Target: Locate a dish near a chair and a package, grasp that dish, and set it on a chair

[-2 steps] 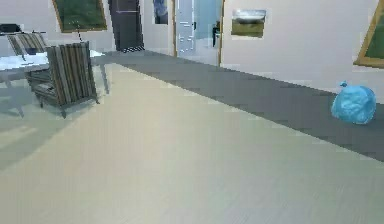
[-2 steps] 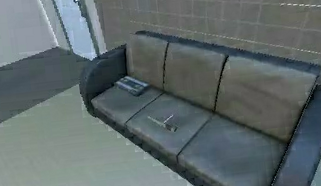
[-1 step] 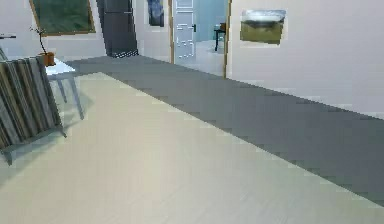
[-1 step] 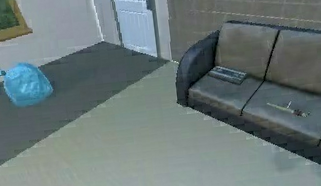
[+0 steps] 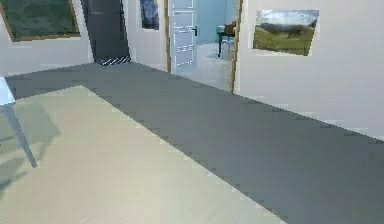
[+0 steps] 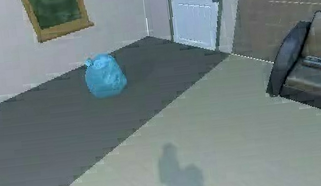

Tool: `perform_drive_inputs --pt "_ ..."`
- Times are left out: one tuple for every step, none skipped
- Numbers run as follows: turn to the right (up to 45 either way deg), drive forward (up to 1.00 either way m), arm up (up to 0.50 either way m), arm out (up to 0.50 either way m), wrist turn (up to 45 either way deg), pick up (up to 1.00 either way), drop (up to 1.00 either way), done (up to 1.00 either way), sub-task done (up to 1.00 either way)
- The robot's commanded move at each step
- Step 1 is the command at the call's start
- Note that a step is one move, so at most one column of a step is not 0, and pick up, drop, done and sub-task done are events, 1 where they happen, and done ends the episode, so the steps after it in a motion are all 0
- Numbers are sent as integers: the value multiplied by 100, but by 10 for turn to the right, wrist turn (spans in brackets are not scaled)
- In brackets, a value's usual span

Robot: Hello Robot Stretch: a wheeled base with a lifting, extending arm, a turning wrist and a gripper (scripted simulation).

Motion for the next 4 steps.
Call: perform_drive_inputs --pt "0 100 0 0 0 0 0 0 0" --pt "0 100 0 0 0 0 0 0 0" --pt "0 100 0 0 0 0 0 0 0" --pt "0 100 0 0 0 0 0 0 0"
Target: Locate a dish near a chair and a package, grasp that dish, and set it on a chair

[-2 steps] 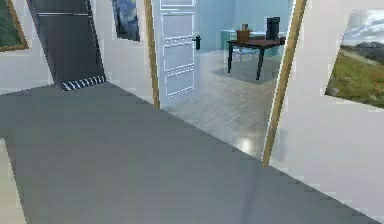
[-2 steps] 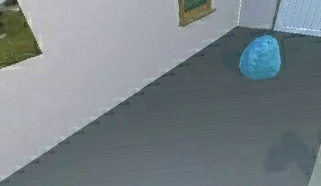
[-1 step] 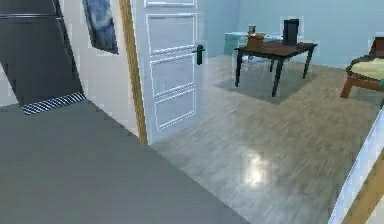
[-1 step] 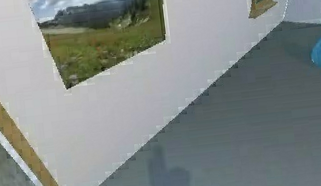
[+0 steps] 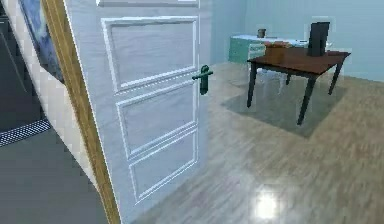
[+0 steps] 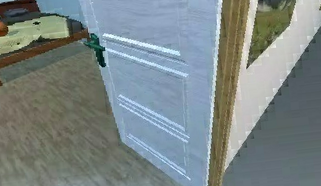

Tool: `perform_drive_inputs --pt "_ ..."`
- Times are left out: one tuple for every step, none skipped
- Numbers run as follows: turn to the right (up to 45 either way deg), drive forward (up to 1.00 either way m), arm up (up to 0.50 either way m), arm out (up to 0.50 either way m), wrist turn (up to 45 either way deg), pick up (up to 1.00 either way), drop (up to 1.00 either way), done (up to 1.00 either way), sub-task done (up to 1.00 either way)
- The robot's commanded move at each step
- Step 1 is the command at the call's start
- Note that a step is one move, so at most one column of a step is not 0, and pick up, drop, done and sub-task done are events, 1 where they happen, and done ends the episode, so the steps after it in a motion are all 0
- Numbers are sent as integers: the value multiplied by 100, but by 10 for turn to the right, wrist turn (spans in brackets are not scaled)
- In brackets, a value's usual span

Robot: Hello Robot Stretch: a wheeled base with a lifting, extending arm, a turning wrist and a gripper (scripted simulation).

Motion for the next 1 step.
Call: perform_drive_inputs --pt "30 0 0 0 0 0 0 0 0"
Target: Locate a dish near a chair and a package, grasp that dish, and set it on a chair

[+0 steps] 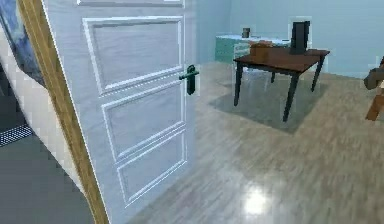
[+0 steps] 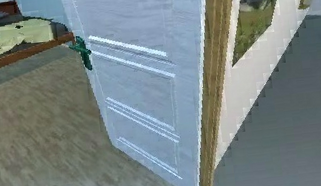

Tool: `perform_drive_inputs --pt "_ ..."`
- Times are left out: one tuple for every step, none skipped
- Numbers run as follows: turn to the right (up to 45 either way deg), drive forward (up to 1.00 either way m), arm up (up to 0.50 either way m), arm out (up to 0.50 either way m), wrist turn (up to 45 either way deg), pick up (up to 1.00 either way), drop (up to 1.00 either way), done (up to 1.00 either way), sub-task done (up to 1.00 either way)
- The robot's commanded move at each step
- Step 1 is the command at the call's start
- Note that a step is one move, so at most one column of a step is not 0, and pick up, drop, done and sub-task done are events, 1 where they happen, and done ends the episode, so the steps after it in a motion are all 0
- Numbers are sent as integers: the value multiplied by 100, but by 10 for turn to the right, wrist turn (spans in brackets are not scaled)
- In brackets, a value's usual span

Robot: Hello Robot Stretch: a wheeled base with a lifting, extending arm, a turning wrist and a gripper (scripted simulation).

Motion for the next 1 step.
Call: perform_drive_inputs --pt "0 15 0 0 0 0 0 0 0"
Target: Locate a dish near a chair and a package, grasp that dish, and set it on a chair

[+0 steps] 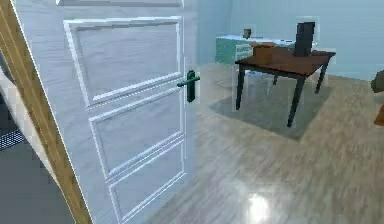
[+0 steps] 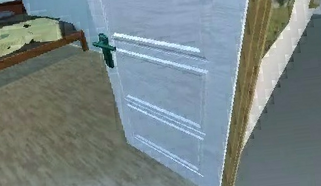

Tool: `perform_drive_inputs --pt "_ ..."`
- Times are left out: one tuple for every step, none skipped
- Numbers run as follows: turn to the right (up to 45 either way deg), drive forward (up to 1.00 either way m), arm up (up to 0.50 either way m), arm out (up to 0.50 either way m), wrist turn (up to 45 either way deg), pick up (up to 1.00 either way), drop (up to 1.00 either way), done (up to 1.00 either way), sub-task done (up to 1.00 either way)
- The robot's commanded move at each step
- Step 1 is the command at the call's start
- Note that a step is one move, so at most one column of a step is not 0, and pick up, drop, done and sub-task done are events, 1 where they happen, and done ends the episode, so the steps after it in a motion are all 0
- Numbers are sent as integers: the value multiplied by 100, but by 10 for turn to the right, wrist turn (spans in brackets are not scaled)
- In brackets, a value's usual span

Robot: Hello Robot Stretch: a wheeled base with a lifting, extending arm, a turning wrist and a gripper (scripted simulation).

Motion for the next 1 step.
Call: perform_drive_inputs --pt "420 0 0 0 0 0 0 0 0"
